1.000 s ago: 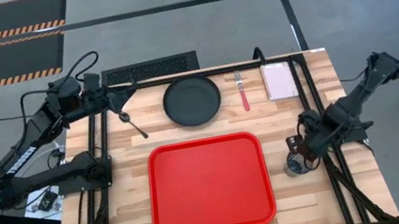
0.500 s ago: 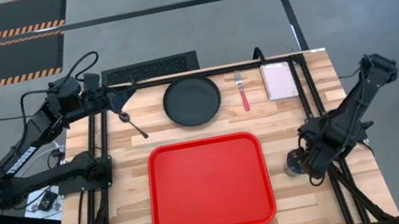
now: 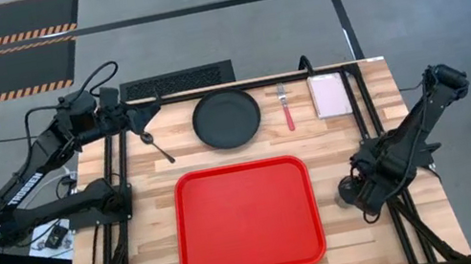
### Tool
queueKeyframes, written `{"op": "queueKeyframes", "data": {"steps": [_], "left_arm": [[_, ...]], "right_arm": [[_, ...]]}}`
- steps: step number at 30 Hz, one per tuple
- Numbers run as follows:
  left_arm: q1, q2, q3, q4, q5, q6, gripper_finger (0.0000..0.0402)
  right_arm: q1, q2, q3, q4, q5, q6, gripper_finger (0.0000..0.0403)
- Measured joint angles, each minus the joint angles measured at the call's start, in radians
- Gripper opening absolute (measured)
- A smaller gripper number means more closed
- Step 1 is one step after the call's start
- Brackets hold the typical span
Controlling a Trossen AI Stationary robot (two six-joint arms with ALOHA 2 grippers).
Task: Pick and place plate/cup/fork/spoon on tray
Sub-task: Put the blue cup on the upper right of the red serving tray
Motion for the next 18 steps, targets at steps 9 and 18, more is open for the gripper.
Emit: {"op": "queueKeyframes", "data": {"steps": [9, 18], "left_arm": [[0.000, 0.000, 0.000, 0.000, 0.000, 0.000, 0.0265], [0.000, 0.000, 0.000, 0.000, 0.000, -0.001, 0.0265]], "right_arm": [[0.000, 0.000, 0.000, -0.010, -0.025, -0.008, 0.0063], [-0.010, -0.023, 0.007, -0.017, -0.032, -0.008, 0.0019]]}}
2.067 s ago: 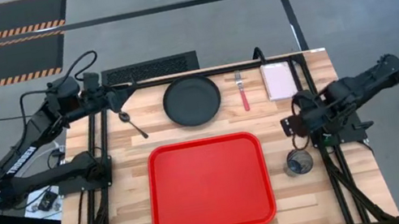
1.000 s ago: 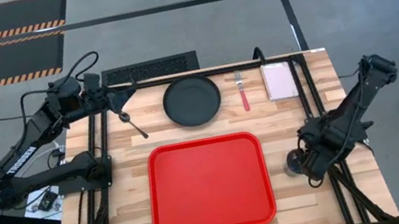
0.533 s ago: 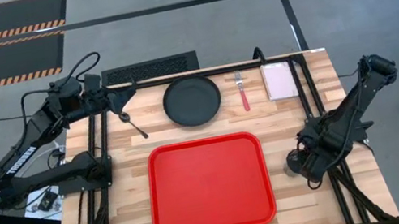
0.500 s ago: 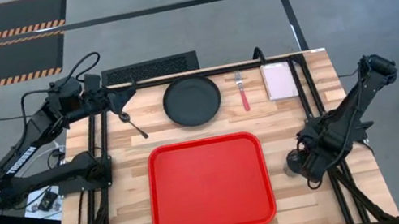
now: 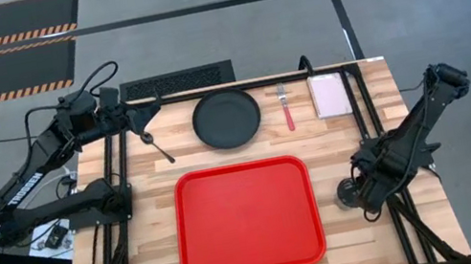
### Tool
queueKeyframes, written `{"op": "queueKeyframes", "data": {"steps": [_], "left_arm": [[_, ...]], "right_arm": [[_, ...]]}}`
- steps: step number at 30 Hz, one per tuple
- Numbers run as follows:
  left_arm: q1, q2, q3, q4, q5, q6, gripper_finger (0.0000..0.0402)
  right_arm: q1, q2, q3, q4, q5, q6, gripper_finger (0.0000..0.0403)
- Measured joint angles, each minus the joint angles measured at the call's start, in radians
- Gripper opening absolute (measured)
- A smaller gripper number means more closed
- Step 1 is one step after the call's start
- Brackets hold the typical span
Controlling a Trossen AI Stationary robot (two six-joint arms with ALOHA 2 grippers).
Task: Pick and place plate/cup/fork/spoon on tray
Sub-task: Put the blue cup on the upper right of the red serving tray
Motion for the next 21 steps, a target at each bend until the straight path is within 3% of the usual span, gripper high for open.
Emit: {"op": "queueKeyframes", "data": {"steps": [6, 12, 17, 21], "left_arm": [[0.000, 0.000, 0.000, 0.000, -0.001, -0.005, 0.0265], [0.000, 0.000, 0.000, 0.001, -0.002, -0.010, 0.0265], [0.000, 0.000, 0.000, 0.000, -0.009, -0.010, 0.0265], [0.000, 0.000, 0.000, 0.000, -0.020, -0.017, 0.0265]], "right_arm": [[-0.067, -0.010, 0.116, -0.128, 0.022, -0.064, 0.0007], [-0.202, -0.010, 0.268, -0.201, 0.047, -0.260, 0.0013], [-0.365, -0.001, 0.342, -0.092, 0.132, -0.475, 0.0006], [-0.523, 0.043, 0.357, 0.081, 0.125, -0.719, 0.0012]]}}
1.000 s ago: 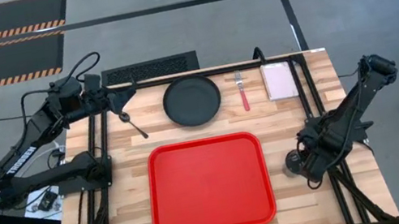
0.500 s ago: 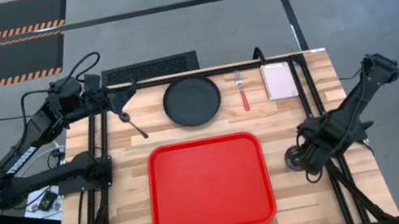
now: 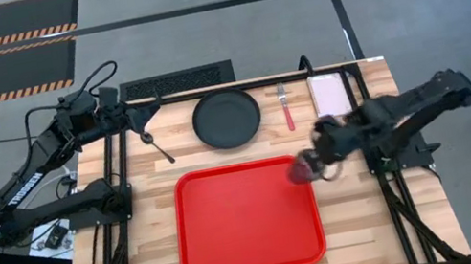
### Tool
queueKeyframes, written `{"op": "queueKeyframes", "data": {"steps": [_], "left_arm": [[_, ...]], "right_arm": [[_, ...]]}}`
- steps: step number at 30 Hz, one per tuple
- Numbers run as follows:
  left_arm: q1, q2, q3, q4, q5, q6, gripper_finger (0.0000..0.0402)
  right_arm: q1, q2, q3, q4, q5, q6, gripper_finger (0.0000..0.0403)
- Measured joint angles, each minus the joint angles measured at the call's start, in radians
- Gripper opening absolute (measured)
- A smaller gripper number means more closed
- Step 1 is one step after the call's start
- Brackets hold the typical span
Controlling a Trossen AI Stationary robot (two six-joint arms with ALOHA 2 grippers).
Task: Pick and place plate/cup/fork/spoon on tray
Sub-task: Put the blue cup on the upper right of the red serving tray
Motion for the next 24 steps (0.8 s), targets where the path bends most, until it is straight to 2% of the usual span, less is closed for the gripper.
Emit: {"op": "queueKeyframes", "data": {"steps": [6, 11, 16, 21, 24], "left_arm": [[0.000, 0.000, 0.000, 0.000, -0.022, -0.007, 0.0265], [0.000, 0.000, 0.000, 0.000, -0.029, -0.016, 0.0265], [0.000, 0.000, 0.000, -0.004, -0.034, -0.026, 0.0265], [0.000, 0.000, 0.000, -0.034, -0.054, -0.029, 0.0265], [0.000, 0.000, 0.000, -0.047, -0.078, -0.033, 0.0265]], "right_arm": [[-0.207, 0.129, 0.000, 0.409, -0.148, -0.361, 0.0009], [-0.323, 0.254, 0.001, 0.641, -0.275, -0.510, 0.0011], [-0.360, 0.405, 0.112, 0.635, -0.334, -0.631, 0.0011], [-0.356, 0.531, 0.289, 0.460, -0.336, -0.754, 0.0012], [-0.357, 0.609, 0.392, 0.413, -0.334, -0.809, 0.0011]]}}
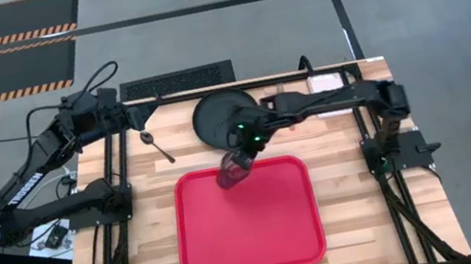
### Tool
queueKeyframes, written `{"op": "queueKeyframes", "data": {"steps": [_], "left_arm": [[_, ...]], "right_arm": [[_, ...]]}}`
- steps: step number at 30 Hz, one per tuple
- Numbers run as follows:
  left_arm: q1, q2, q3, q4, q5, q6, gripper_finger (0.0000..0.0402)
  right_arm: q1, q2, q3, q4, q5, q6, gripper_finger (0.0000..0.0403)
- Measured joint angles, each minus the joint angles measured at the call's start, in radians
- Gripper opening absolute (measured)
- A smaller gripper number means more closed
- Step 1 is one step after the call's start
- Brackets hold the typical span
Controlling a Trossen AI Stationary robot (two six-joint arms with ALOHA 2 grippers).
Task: Pick and place plate/cup/fork/spoon on tray
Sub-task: Put the blue cup on the upper right of the red serving tray
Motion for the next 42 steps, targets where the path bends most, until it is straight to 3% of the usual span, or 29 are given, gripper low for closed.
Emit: {"op": "queueKeyframes", "data": {"steps": [8, 21, 29, 42], "left_arm": [[0.000, 0.000, 0.000, -0.007, -0.020, -0.012, 0.0265], [0.001, 0.000, 0.000, -0.030, -0.037, -0.031, 0.0265], [0.001, 0.000, 0.000, -0.029, -0.037, -0.039, 0.0265], [0.001, 0.000, 0.000, -0.027, -0.038, -0.039, 0.0265]], "right_arm": [[0.025, 0.202, 0.239, -0.014, 0.023, -0.094, 0.0011], [0.062, 0.453, 0.515, -0.042, 0.028, -0.216, 0.0011], [0.058, 0.535, 0.598, -0.087, 0.058, -0.232, 0.0011], [0.053, 0.542, 0.618, -0.136, 0.078, -0.237, 0.0011]]}}
